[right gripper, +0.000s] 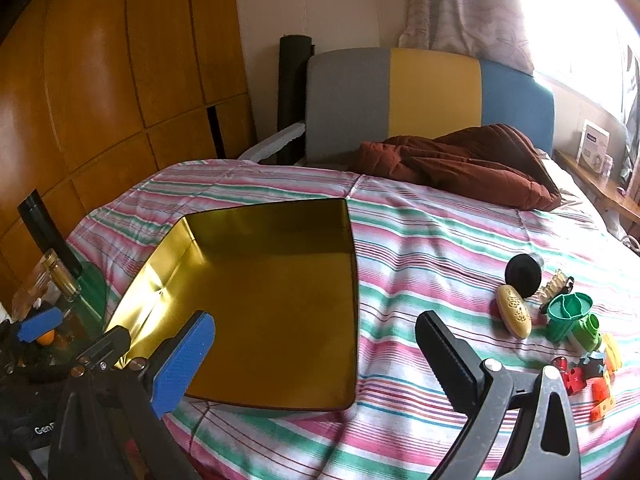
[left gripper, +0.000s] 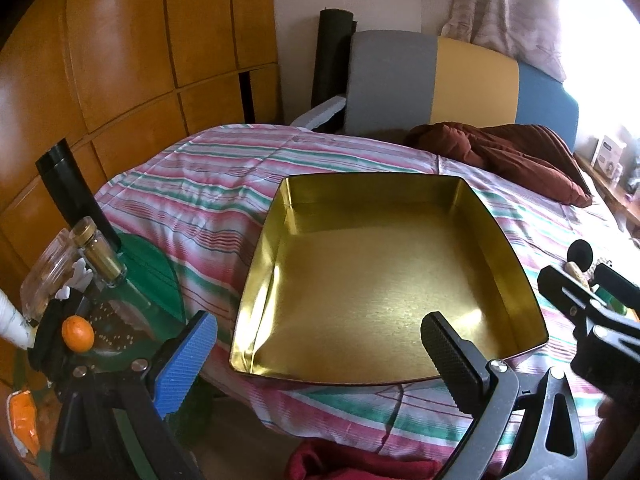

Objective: Organize rigid objects
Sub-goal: 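Move both tools from the gold tray toward the cluster of objects, then grasp the red cylinder with the left tool while the right tool approaches the orange cubes, then drop the red cylinder into the gold tray with the left tool while the right grasps orange cubes, then carry the orange cubes into the gold tray and release them with the right tool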

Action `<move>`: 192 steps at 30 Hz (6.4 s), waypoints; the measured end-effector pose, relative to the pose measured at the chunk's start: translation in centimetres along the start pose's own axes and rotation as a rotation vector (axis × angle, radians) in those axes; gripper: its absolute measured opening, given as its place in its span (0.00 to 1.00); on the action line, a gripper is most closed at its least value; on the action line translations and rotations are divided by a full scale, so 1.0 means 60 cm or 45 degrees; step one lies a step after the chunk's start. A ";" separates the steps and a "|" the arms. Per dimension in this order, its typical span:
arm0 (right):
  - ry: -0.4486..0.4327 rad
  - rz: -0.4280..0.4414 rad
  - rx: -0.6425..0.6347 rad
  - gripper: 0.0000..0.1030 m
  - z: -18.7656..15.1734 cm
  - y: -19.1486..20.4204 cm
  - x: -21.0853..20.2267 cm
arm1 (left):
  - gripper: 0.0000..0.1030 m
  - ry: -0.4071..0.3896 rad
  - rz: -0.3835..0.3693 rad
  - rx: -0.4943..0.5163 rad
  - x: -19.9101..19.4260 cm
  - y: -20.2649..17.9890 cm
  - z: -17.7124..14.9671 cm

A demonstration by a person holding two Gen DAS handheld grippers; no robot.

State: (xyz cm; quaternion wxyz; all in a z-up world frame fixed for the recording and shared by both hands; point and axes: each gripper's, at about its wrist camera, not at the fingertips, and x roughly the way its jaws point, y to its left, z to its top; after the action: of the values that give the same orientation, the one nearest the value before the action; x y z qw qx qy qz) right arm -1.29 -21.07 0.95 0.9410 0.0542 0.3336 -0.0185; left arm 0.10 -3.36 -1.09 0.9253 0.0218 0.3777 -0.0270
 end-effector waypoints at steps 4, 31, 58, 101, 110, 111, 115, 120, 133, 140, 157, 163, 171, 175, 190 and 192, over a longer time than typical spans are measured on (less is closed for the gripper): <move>-0.004 -0.022 0.037 0.99 0.001 -0.022 -0.002 | 1.00 0.009 -0.019 0.024 0.003 -0.011 0.000; -0.071 -0.232 0.956 1.00 -0.071 -0.649 -0.118 | 0.99 0.097 -0.685 0.506 -0.004 -0.312 0.024; -0.012 -0.105 1.061 0.89 -0.084 -0.678 -0.099 | 0.23 0.280 -0.840 0.901 0.085 -0.619 -0.100; 0.814 -0.425 0.534 0.28 -0.139 -0.585 -0.002 | 0.23 0.141 -0.735 0.321 0.041 -0.224 0.049; 0.805 -0.447 0.515 0.27 -0.137 -0.564 0.009 | 0.23 0.230 -0.384 0.028 0.188 -0.010 0.149; 0.803 -0.447 0.516 0.27 -0.137 -0.563 0.008 | 0.23 0.242 -0.352 0.014 0.207 0.005 0.156; 0.803 -0.445 0.515 0.27 -0.138 -0.567 0.006 | 0.23 0.311 -0.241 0.051 0.282 0.024 0.172; 0.806 -0.438 0.515 0.28 -0.139 -0.575 0.005 | 0.24 0.335 -0.145 0.066 0.340 0.036 0.185; 0.808 -0.458 0.484 0.28 -0.138 -0.566 0.014 | 0.37 0.140 -0.114 0.036 0.226 0.068 0.166; 0.786 -0.491 0.448 0.27 -0.134 -0.547 0.012 | 0.40 0.080 -0.193 -0.009 0.119 0.046 0.091; 0.355 -0.295 0.265 0.27 0.022 -0.400 -0.102 | 0.41 0.017 -0.221 0.061 0.035 0.001 0.027; 0.358 0.010 0.101 0.27 0.068 -0.257 -0.049 | 0.43 0.029 -0.214 0.032 0.030 0.019 0.018; 0.450 0.289 -0.048 0.27 0.076 -0.080 0.031 | 0.43 0.044 -0.183 -0.008 0.033 0.047 0.008; 0.506 0.376 -0.098 0.27 0.070 -0.011 0.072 | 0.43 0.043 -0.158 -0.047 0.032 0.071 0.006; 0.663 0.504 -0.163 0.27 0.063 0.150 0.199 | 0.43 0.073 -0.062 -0.191 0.040 0.152 -0.010; 0.686 0.496 -0.173 0.27 0.061 0.168 0.214 | 0.43 0.078 -0.061 -0.192 0.041 0.153 -0.012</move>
State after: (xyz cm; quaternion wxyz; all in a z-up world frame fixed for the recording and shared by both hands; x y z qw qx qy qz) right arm 11.69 -11.46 -3.42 0.8062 0.0570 0.5542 0.1989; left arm 1.96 5.77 -3.11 0.9114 -0.0562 0.4072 -0.0198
